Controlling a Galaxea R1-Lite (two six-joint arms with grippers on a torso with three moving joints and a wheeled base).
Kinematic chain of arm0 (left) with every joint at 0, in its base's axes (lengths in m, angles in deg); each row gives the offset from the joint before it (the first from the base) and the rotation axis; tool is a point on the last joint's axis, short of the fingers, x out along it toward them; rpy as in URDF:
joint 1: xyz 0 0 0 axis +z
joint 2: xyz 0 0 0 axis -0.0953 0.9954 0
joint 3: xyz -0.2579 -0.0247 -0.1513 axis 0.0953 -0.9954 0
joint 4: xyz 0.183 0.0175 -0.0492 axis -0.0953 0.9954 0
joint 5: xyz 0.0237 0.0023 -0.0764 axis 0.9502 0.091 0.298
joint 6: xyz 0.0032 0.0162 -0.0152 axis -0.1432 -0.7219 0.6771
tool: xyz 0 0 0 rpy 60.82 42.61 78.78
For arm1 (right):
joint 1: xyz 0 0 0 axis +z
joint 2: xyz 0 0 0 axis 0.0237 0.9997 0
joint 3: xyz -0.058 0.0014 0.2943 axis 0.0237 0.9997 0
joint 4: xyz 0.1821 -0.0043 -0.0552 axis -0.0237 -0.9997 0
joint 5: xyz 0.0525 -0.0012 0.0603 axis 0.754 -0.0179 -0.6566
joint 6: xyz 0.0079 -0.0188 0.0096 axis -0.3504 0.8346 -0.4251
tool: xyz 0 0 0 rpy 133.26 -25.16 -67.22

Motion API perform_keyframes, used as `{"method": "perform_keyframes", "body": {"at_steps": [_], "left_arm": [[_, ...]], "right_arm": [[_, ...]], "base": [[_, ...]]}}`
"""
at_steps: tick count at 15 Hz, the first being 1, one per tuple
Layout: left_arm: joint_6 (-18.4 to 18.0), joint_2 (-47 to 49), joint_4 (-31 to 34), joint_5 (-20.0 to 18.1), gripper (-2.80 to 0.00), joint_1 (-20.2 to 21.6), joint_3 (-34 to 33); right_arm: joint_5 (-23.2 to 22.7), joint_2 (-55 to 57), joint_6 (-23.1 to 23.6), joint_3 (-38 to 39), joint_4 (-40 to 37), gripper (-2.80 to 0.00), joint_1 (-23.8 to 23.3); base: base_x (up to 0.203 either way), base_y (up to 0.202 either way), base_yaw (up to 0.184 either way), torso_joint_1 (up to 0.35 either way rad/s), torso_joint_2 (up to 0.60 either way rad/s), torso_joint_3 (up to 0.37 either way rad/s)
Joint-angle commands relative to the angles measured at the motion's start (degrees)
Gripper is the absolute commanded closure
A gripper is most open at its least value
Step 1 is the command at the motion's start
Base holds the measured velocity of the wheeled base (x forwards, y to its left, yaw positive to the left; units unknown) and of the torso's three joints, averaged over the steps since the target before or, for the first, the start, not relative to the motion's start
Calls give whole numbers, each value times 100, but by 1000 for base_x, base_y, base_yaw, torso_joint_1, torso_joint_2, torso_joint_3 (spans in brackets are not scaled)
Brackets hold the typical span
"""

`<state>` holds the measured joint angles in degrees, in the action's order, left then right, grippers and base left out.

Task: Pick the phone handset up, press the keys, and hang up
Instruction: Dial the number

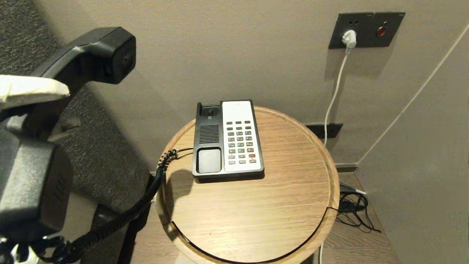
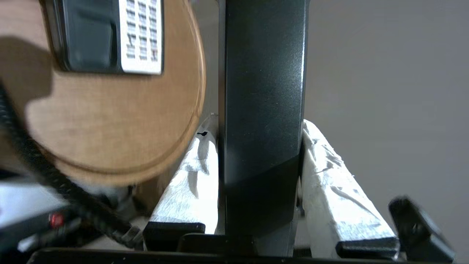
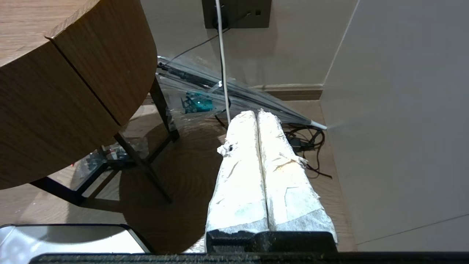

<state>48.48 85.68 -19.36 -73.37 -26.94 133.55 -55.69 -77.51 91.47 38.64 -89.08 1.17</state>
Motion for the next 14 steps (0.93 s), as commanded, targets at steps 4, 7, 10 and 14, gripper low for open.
{"method": "perform_keyframes", "body": {"at_steps": [4,7,10,14], "left_arm": [[494,0,-338,-826,0,485,-374],[589,-82,-509,-1348,0,892,-571],[933,-102,-562,-1747,0,1034,-567],[942,-74,-736,-1751,0,1143,-575]], "right_arm": [[31,-9,-255,-115,-2,0,1],[-215,98,-388,-1842,-1246,0,0],[-547,1359,-1147,-4483,-2199,0,0],[-1129,4942,-1791,-6892,-2880,0,36]], "base": [[0,0,0,0,0,0],[0,0,0,0,0,0],[0,0,0,0,0,0],[0,0,0,0,0,0]]}}
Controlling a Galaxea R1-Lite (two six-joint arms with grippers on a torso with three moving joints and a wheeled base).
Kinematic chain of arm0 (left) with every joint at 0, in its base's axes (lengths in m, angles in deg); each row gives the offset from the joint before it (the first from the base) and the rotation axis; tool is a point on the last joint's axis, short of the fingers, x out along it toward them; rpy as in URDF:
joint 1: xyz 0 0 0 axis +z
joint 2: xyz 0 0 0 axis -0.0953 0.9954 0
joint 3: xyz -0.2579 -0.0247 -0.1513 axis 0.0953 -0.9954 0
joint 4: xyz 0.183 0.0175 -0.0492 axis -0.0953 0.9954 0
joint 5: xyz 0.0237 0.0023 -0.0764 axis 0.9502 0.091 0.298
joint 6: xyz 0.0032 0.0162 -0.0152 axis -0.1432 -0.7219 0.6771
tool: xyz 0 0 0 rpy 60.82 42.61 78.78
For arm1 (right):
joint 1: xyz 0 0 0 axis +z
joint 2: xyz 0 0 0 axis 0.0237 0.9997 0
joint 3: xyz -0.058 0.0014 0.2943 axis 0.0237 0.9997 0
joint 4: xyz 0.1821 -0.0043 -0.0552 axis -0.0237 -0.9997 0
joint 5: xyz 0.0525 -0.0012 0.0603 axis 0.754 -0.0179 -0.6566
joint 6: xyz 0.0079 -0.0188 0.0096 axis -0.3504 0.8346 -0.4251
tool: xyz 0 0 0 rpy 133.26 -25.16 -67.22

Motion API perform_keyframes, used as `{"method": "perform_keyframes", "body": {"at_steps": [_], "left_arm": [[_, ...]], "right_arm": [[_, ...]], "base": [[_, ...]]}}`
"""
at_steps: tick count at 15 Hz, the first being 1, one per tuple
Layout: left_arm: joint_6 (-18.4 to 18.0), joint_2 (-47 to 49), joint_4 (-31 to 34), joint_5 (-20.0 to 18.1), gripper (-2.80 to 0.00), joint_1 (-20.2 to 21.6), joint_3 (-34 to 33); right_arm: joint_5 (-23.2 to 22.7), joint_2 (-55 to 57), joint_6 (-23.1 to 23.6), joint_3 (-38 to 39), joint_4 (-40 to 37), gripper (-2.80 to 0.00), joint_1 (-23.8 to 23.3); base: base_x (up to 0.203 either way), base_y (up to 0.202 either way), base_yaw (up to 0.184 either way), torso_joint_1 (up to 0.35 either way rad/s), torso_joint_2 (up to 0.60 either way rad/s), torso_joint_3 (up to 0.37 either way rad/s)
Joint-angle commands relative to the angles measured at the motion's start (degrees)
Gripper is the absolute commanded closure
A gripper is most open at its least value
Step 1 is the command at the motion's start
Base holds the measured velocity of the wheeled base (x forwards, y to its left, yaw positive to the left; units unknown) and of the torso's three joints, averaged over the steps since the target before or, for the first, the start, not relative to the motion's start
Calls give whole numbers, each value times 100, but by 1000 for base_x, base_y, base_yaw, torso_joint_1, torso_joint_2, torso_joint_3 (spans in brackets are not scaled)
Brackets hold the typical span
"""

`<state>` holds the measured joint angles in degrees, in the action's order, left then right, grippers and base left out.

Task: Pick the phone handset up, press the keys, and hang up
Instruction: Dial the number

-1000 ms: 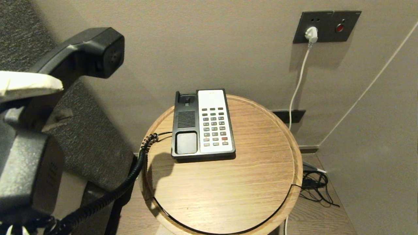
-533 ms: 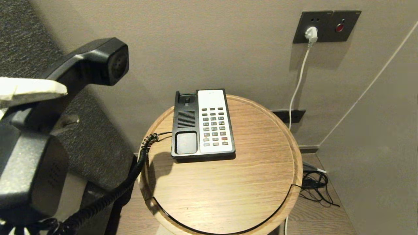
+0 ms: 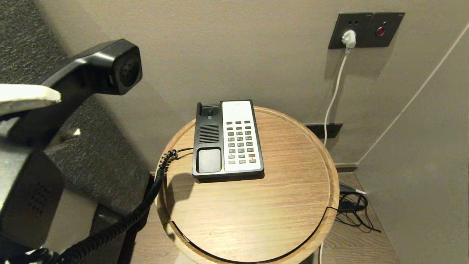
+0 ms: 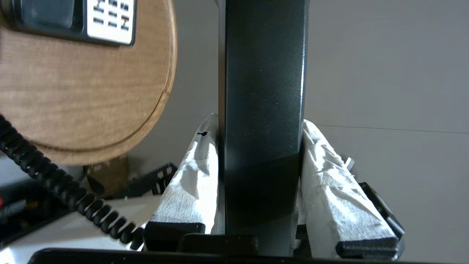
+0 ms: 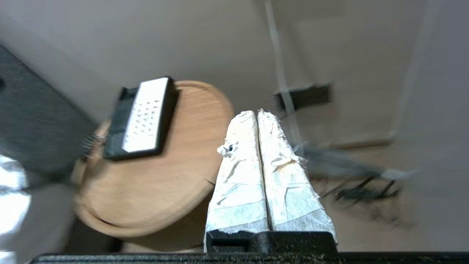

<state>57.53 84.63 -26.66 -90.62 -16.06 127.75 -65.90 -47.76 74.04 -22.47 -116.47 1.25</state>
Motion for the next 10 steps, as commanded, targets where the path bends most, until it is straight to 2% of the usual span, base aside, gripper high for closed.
{"method": "perform_keyframes", "body": {"at_steps": [1,3,4,6,8,10], "left_arm": [[38,49,-6,-25,0,86,5],[24,58,-8,-25,0,221,-4],[20,80,-8,-32,0,299,12],[12,176,-8,-33,0,313,9],[2,206,-12,-33,0,317,-20],[13,202,-155,-42,0,313,-55]], "right_arm": [[-224,2764,-73,-1180,-261,0,141],[-387,3962,-153,-1731,-440,0,606],[-397,4465,-259,-1948,-502,0,1078],[19,5257,-563,-2163,-459,0,1922],[521,5943,-778,-2338,94,0,2545],[741,6436,-870,-2724,499,0,3188]], "base": [[0,0,0,0,0,0],[0,0,0,0,0,0],[0,0,0,0,0,0],[0,0,0,0,0,0],[0,0,0,0,0,0],[0,0,0,0,0,0]]}}
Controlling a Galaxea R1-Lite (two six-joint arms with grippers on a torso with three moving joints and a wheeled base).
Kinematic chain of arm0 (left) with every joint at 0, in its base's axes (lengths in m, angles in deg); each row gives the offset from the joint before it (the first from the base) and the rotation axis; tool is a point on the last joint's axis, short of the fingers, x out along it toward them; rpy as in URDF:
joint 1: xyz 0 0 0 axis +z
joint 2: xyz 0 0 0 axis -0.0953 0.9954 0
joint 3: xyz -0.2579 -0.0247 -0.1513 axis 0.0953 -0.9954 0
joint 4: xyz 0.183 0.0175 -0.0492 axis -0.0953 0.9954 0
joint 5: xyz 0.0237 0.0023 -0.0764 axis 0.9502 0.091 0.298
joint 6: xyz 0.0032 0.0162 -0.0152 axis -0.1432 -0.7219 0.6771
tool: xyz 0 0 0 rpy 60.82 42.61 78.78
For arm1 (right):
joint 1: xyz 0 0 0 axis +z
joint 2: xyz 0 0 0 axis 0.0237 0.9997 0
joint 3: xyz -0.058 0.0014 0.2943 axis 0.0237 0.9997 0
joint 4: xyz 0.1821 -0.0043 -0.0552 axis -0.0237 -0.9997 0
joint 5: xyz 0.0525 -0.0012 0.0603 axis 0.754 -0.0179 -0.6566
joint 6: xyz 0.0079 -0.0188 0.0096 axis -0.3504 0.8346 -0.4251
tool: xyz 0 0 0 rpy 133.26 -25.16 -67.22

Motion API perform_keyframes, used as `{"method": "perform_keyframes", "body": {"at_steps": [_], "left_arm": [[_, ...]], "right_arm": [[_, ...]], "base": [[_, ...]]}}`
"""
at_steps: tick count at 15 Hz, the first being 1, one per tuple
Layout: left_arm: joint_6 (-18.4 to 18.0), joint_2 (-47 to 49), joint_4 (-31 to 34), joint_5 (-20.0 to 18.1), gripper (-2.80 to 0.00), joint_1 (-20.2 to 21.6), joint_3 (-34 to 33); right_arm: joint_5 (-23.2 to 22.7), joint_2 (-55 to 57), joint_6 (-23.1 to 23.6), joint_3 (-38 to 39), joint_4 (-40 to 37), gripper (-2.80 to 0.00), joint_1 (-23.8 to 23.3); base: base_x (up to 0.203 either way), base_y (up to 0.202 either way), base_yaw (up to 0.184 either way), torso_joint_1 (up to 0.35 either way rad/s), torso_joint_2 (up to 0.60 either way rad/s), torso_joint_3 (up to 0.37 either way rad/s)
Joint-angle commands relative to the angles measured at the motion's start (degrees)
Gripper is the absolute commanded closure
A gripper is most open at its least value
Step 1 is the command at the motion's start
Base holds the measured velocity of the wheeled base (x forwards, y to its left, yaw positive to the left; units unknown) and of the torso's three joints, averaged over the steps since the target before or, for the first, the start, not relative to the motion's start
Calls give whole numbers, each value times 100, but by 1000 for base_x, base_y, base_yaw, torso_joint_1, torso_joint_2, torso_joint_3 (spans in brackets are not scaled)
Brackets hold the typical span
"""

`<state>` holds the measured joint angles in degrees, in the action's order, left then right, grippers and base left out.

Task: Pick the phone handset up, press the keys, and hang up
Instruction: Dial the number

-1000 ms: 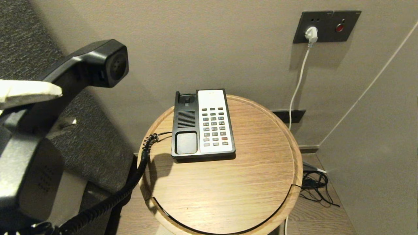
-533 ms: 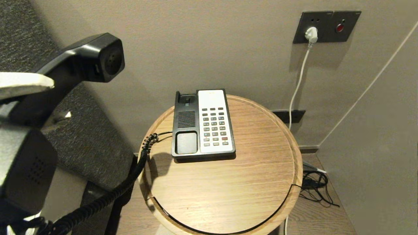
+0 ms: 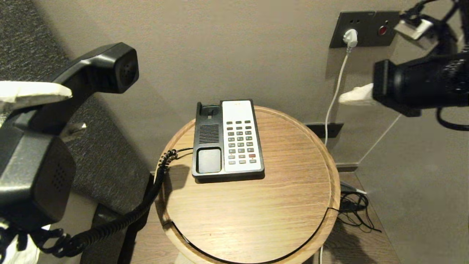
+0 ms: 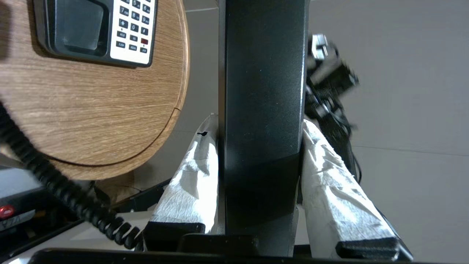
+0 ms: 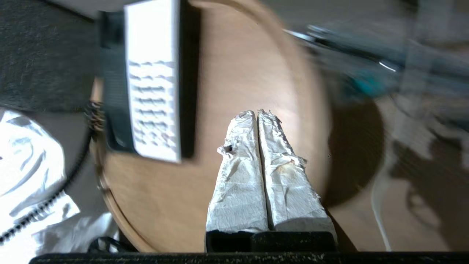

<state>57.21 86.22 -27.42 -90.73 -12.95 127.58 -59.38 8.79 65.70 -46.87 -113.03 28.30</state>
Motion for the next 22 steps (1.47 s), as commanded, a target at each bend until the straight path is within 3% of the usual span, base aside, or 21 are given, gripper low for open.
{"method": "perform_keyframes", "body": {"at_steps": [1,3,4,13,22], "left_arm": [[51,54,-168,-33,0,1,-108],[51,56,-249,-42,0,1,-189],[51,57,-249,-42,0,1,-197],[34,66,-288,-42,0,8,-311],[16,83,-530,-33,0,10,-478]], "right_arm": [[273,975,-105,-464,234,0,698],[829,1258,-676,-631,415,0,1091],[911,1411,-734,-769,436,0,1158],[1081,1898,-1100,-872,442,0,1940],[1286,2355,-1048,-1068,540,0,1867]], "base": [[0,0,0,0,0,0],[0,0,0,0,0,0],[0,0,0,0,0,0],[0,0,0,0,0,0],[0,0,0,0,0,0]]}}
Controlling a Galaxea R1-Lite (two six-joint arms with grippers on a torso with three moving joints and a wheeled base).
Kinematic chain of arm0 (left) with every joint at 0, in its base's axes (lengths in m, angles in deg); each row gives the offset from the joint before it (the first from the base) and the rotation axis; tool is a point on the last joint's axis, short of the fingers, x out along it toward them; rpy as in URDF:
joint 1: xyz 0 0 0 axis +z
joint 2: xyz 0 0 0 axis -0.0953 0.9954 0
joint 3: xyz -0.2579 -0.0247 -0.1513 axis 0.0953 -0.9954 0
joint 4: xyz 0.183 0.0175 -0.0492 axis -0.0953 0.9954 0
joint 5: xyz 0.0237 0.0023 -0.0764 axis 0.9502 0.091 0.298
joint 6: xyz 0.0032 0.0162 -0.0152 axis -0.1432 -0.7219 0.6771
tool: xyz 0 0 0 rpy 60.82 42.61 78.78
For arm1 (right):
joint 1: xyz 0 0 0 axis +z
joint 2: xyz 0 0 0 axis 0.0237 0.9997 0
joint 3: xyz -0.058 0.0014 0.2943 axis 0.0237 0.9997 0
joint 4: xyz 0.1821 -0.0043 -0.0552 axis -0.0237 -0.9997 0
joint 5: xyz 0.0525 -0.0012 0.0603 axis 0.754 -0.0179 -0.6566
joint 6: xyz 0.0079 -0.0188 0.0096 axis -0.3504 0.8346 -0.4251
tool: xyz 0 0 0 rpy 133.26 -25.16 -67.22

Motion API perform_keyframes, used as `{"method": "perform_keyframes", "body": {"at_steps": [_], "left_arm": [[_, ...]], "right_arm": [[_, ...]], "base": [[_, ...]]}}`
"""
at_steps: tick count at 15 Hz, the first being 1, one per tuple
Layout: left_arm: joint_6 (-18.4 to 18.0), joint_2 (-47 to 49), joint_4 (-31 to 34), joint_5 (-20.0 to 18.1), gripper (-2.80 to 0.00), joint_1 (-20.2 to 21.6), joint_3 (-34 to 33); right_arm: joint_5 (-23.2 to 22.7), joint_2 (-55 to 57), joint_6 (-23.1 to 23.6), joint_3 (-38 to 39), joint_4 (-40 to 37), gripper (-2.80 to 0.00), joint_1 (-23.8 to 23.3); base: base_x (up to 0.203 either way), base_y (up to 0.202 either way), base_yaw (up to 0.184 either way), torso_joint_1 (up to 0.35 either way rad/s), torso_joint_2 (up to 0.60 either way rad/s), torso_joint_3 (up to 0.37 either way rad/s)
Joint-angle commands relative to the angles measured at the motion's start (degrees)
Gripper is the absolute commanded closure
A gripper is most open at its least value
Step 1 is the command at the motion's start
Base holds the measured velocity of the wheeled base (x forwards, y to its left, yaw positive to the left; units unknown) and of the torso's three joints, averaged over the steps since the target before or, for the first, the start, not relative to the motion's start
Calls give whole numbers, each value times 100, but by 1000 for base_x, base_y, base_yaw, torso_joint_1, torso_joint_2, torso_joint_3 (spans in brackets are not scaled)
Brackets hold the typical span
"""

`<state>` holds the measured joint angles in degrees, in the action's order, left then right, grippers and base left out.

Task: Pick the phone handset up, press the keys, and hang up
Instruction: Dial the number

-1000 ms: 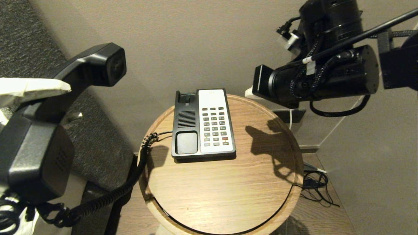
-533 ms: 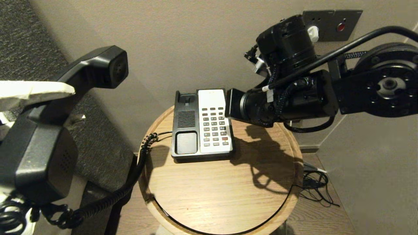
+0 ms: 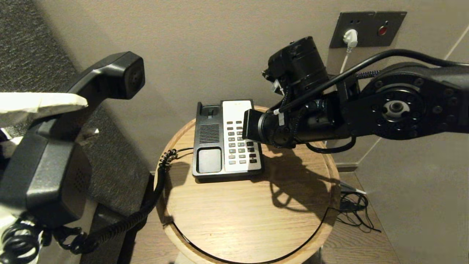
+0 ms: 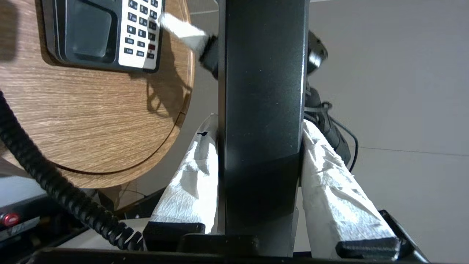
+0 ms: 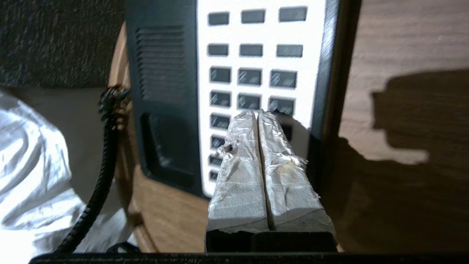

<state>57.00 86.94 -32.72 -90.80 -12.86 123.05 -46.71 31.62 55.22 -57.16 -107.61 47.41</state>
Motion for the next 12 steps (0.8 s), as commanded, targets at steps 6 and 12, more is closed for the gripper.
{"method": "perform_keyframes", "body": {"at_steps": [6,12], "left_arm": [[37,29,0,-25,0,0,-27],[37,38,-8,-25,0,0,-53]], "right_arm": [[95,124,71,-159,-11,0,-201],[88,178,62,-220,-11,0,-184]], "base": [[0,0,0,0,0,0],[0,0,0,0,0,0]]}}
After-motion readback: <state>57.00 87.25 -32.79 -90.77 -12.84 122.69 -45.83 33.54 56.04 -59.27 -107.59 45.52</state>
